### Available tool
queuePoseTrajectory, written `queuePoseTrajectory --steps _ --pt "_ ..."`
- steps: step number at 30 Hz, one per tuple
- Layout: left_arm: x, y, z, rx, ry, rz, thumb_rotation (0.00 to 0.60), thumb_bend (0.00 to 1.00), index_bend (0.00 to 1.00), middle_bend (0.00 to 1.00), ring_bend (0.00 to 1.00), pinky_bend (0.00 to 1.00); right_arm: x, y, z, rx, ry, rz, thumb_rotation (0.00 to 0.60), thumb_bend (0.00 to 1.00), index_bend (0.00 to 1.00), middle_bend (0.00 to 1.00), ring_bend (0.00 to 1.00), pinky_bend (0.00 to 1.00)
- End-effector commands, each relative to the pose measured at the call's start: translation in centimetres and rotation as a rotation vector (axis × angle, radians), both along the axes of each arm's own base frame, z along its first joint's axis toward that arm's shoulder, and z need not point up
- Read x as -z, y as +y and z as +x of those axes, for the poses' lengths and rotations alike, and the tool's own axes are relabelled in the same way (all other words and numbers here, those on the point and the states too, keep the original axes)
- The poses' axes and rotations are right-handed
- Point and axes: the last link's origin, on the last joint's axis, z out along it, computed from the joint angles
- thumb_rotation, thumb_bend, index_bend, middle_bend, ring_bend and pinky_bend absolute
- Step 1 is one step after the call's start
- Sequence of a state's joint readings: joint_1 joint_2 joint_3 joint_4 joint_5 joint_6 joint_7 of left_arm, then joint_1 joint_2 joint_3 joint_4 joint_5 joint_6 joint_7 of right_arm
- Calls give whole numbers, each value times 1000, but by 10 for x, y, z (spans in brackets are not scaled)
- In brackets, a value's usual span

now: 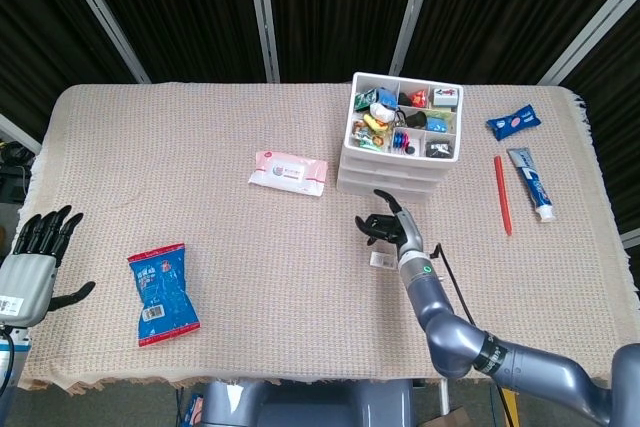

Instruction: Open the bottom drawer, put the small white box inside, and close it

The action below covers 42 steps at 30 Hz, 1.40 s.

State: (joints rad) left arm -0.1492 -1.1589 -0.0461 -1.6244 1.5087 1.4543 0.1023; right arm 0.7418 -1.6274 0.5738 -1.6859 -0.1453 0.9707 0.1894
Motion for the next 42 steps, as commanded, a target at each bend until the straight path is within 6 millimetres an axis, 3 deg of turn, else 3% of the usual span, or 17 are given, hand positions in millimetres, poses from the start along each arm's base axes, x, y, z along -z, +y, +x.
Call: queuePoseTrajectory --steps 1,25,42 --pt "0 0 0 2 5 0 600 193 58 0 0 0 5 -5 3 18 -13 4 600 257 126 742 748 624" --pt "-1 1 0 30 10 -2 600 193 58 0 0 0 21 -33 4 184 -95 -69 600 275 154 742 748 624" --pt "-1 1 0 28 6 -7 600 192 58 0 0 0 25 -40 11 231 -155 -72 600 310 335 742 747 624"
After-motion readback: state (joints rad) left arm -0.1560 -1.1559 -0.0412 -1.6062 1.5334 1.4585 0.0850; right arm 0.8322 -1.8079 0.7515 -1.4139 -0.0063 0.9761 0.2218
